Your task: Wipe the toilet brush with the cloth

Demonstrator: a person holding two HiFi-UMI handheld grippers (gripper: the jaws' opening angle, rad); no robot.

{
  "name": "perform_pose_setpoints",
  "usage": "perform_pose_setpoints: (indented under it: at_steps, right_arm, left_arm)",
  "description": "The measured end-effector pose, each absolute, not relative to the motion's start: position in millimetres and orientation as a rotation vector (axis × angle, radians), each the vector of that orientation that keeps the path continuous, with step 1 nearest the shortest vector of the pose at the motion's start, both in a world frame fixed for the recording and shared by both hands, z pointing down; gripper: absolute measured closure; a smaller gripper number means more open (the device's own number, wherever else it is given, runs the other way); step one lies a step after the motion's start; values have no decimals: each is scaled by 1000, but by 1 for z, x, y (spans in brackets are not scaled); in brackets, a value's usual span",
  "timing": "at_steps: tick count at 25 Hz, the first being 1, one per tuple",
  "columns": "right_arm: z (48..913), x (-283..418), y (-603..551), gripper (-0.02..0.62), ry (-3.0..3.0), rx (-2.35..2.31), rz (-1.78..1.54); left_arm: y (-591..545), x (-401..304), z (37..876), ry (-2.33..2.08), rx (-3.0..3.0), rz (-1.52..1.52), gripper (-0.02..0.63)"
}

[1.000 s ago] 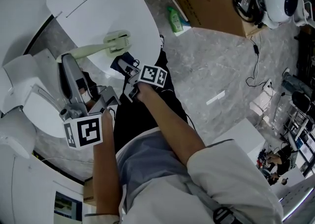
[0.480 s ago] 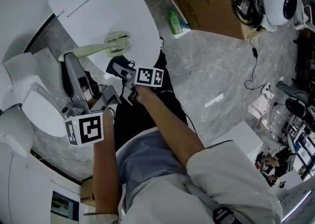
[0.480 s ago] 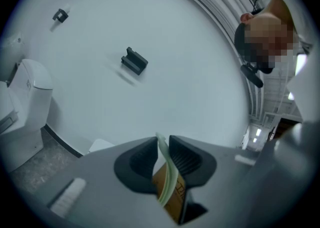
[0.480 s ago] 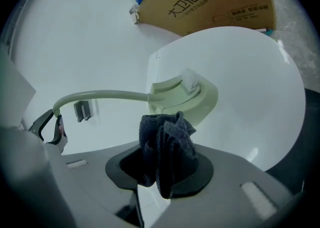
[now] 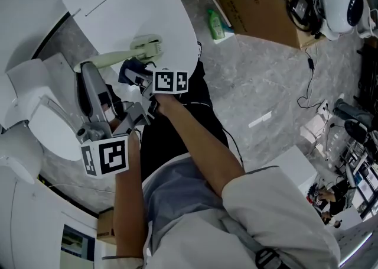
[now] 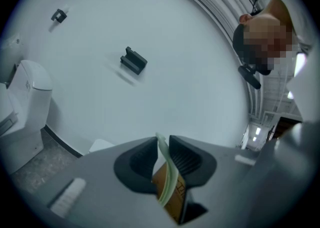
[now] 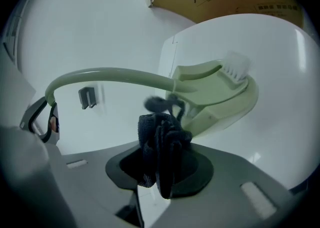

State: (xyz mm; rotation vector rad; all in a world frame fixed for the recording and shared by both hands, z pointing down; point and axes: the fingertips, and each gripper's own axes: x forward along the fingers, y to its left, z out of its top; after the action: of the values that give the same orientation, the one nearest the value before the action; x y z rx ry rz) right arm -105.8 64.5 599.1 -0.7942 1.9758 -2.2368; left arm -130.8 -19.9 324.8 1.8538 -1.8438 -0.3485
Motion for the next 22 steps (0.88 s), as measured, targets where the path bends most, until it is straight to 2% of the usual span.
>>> perform_pose_setpoints:
  at_steps: [11, 22]
  right_arm:
    - [598, -111, 40, 488, 2030, -846, -2214]
    - [610, -106, 63, 488, 1614, -814, -2404]
  left_arm:
    - [-19, -132, 326, -1838, 1860, -347, 606]
    - [-22, -132, 325, -1834, 1865, -341, 606]
